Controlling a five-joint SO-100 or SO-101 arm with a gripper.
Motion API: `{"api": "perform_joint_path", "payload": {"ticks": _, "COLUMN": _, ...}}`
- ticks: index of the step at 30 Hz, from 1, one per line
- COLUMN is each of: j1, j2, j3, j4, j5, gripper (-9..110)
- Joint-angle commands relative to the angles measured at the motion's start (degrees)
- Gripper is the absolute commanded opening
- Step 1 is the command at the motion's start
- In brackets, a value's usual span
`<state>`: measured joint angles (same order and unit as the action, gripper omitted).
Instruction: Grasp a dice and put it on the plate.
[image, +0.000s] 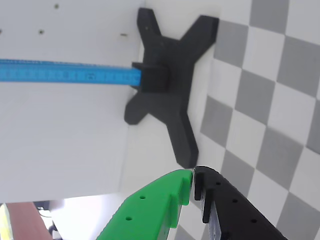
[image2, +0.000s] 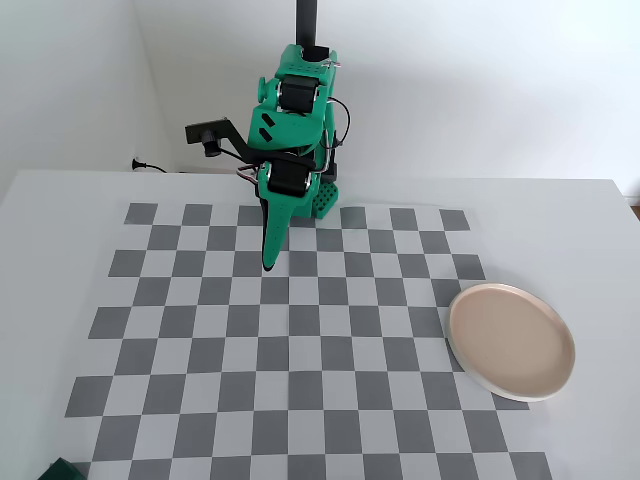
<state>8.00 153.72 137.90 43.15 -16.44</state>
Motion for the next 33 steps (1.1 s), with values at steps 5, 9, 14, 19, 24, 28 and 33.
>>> {"api": "perform_joint_path", "payload": {"ticks": 5, "j1": 1.41, "j2": -13.89, "j3": -10.90, "j4": -13.10, "j5": -10.37, "gripper": -4}}
{"api": "perform_joint_path", "payload": {"ticks": 9, "j1": 2.37, "j2": -19.07, "j3": -12.39, "j4": -18.19, "j5": -17.31, "gripper": -4}}
{"api": "perform_joint_path", "payload": {"ticks": 14, "j1": 3.60, "j2": -23.47, "j3": -12.48, "j4": -25.93, "j5": -28.74, "gripper": -4}}
{"api": "perform_joint_path", "payload": {"ticks": 19, "j1": 3.60, "j2": -26.81, "j3": -12.48, "j4": -32.96, "j5": -41.48, "gripper": -4}}
{"api": "perform_joint_path", "payload": {"ticks": 24, "j1": 2.64, "j2": -29.53, "j3": -12.48, "j4": -37.79, "j5": -52.47, "gripper": -4}}
{"api": "perform_joint_path", "payload": {"ticks": 28, "j1": 2.11, "j2": -31.55, "j3": -12.48, "j4": -39.46, "j5": -58.18, "gripper": -4}}
{"api": "perform_joint_path", "payload": {"ticks": 33, "j1": 2.55, "j2": -34.80, "j3": -12.48, "j4": -42.01, "j5": -64.60, "gripper": -4}}
